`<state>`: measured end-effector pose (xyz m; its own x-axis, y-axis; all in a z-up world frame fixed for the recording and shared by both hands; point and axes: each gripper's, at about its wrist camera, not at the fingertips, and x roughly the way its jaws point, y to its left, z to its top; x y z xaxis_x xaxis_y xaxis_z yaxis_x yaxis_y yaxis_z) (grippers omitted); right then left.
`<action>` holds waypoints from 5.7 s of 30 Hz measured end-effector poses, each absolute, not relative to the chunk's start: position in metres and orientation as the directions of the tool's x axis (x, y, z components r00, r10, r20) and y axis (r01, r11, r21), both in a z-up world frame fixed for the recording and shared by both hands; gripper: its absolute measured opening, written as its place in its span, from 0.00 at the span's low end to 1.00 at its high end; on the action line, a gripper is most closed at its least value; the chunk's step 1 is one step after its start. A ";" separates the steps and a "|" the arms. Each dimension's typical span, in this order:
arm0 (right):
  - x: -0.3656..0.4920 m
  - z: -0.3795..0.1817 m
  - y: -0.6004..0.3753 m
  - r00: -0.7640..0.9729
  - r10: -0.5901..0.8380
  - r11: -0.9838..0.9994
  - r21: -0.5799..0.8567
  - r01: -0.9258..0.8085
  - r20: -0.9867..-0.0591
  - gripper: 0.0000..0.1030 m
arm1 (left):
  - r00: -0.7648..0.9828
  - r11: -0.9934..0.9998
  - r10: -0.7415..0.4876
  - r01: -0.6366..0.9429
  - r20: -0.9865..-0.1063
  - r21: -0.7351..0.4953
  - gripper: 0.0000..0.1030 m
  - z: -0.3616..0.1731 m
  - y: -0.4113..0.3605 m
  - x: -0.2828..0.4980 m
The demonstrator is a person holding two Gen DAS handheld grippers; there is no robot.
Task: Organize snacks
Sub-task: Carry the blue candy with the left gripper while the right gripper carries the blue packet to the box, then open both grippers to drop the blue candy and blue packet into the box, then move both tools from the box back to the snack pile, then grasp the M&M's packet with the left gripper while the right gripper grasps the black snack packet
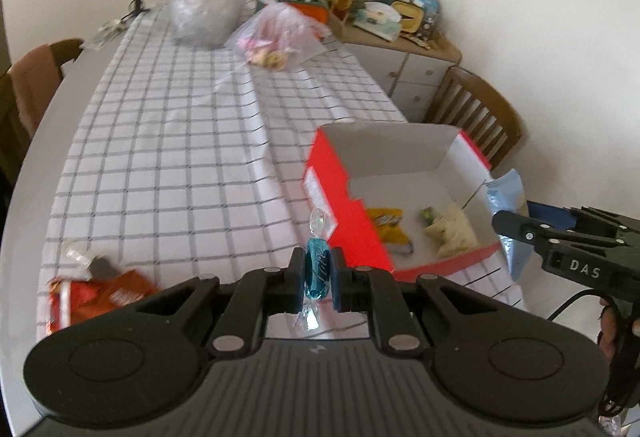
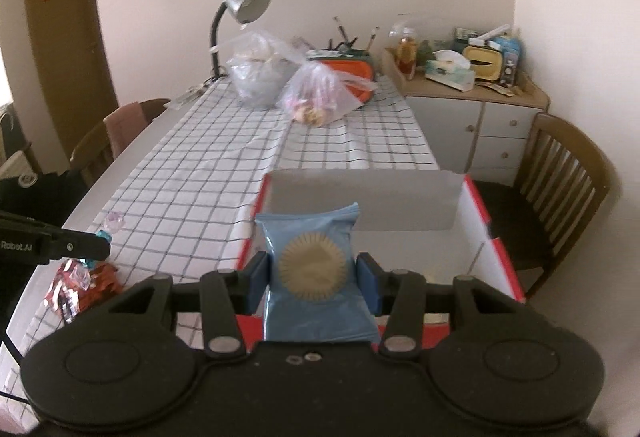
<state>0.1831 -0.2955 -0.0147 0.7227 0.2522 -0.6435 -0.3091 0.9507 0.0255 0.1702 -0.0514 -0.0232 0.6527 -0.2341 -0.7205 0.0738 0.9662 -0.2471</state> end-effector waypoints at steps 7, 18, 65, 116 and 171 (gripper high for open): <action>0.214 -0.018 -0.334 0.727 0.226 0.964 0.038 -0.265 -0.649 0.45 | 0.663 0.969 -0.237 0.108 -0.710 -0.223 0.12 -0.015 -0.099 0.203; 0.269 -0.043 -0.374 0.695 0.201 0.971 0.047 -0.234 -0.690 0.45 | 0.614 0.978 -0.200 0.086 -0.764 -0.187 0.12 -0.034 -0.152 0.260; 0.330 -0.101 -0.369 0.528 0.206 0.924 -0.014 -0.382 -0.824 0.45 | 0.381 0.995 -0.095 0.070 -0.920 -0.074 0.12 -0.110 -0.213 0.358; 0.178 -0.011 -0.289 0.601 0.488 0.854 0.204 -0.478 -0.633 1.00 | 0.725 0.984 -0.098 -0.031 -0.682 -0.174 0.73 -0.015 -0.086 0.149; 0.229 -0.172 -0.069 0.327 0.342 0.811 0.101 -0.577 -0.881 0.80 | 0.519 0.967 -0.057 -0.182 -0.853 -0.176 0.73 -0.166 0.095 0.126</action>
<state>0.2291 -0.0693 -0.1720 0.3272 0.3423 -0.8808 -0.5766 0.8108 0.1009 0.1258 0.0953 -0.1656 0.5186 -0.0572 -0.8531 -0.1824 0.9674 -0.1757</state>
